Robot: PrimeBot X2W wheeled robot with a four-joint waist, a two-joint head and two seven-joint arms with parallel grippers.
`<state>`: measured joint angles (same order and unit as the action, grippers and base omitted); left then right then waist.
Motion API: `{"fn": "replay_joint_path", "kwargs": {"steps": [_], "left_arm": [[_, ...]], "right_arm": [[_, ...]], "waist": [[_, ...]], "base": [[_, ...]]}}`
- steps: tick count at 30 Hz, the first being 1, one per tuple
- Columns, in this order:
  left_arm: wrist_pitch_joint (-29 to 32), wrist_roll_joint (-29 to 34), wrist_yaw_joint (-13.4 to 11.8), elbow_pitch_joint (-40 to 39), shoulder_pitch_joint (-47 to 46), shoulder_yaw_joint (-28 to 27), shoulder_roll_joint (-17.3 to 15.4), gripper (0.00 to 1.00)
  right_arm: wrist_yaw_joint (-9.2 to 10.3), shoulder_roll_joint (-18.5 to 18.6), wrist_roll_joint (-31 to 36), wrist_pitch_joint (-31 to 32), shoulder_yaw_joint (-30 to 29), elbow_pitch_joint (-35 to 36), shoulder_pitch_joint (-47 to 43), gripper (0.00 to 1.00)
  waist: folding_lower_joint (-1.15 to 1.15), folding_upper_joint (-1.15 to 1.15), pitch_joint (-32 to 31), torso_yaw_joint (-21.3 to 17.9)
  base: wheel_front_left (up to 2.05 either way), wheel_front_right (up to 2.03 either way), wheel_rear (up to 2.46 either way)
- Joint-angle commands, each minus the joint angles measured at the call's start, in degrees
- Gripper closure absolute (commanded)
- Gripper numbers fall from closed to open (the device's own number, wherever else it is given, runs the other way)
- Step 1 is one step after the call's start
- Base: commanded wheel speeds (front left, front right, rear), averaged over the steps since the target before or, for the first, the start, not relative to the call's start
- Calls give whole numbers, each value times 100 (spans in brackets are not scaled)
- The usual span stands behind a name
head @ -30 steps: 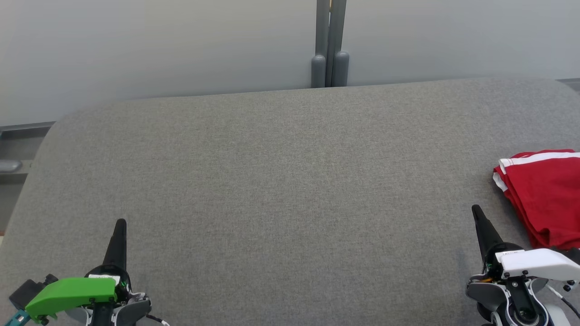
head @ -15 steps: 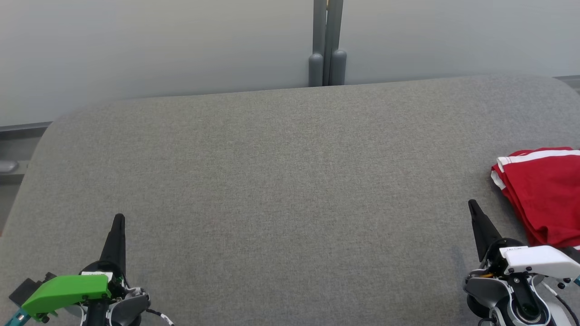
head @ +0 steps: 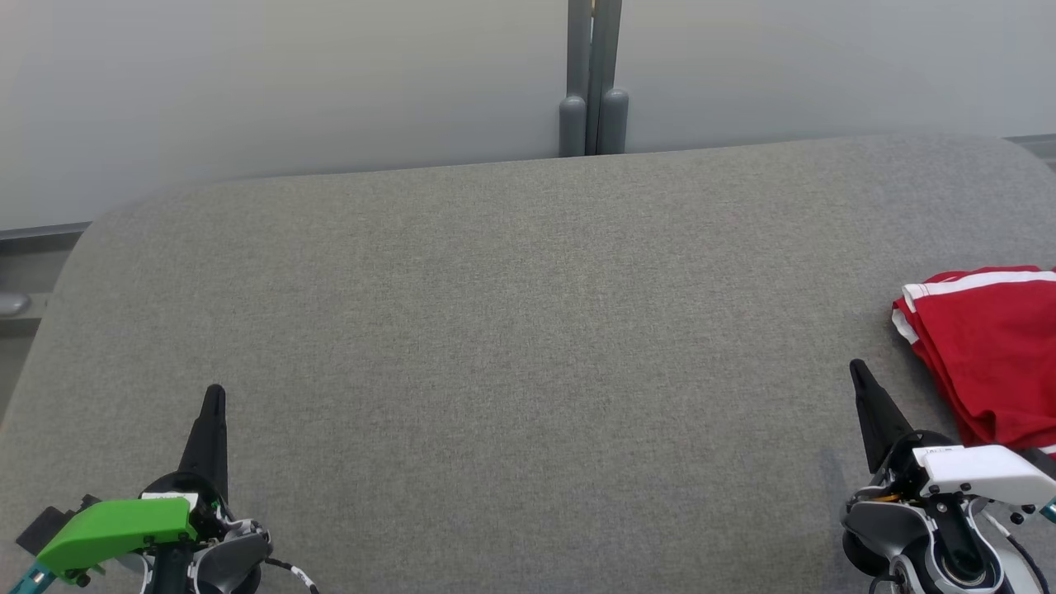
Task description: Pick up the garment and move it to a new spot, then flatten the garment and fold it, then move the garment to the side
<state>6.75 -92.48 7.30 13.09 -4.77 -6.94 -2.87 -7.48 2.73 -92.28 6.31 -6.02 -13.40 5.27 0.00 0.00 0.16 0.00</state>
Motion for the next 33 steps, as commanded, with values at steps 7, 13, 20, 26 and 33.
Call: {"fn": "replay_joint_path", "kwargs": {"steps": [7, 13, 20, 26, 33], "left_arm": [[19, 0, 35, -19, -82, -9, 2, 100], [20, 1, 35, -19, -82, -10, 3, 100], [17, 1, 35, -19, -82, -10, 2, 100], [17, 2, 35, -19, -82, -11, 3, 100], [18, 2, 35, -20, -82, -11, 3, 100]], "right_arm": [[-2, 29, -46, 22, 7, 22, 52, 100], [-2, 29, -47, 22, 7, 21, 51, 100], [-2, 29, -47, 22, 8, 21, 51, 100], [-2, 29, -47, 21, 8, 21, 51, 100], [-2, 29, -47, 21, 8, 21, 51, 100]], "waist": [[0, 0, 0, 0], [0, 0, 0, 0], [0, 0, 0, 0], [0, 0, 0, 0], [0, 0, 0, 0]], "base": [[0, 0, 0], [0, 0, 0], [0, 0, 0], [0, 0, 0], [0, 0, 0]]}}
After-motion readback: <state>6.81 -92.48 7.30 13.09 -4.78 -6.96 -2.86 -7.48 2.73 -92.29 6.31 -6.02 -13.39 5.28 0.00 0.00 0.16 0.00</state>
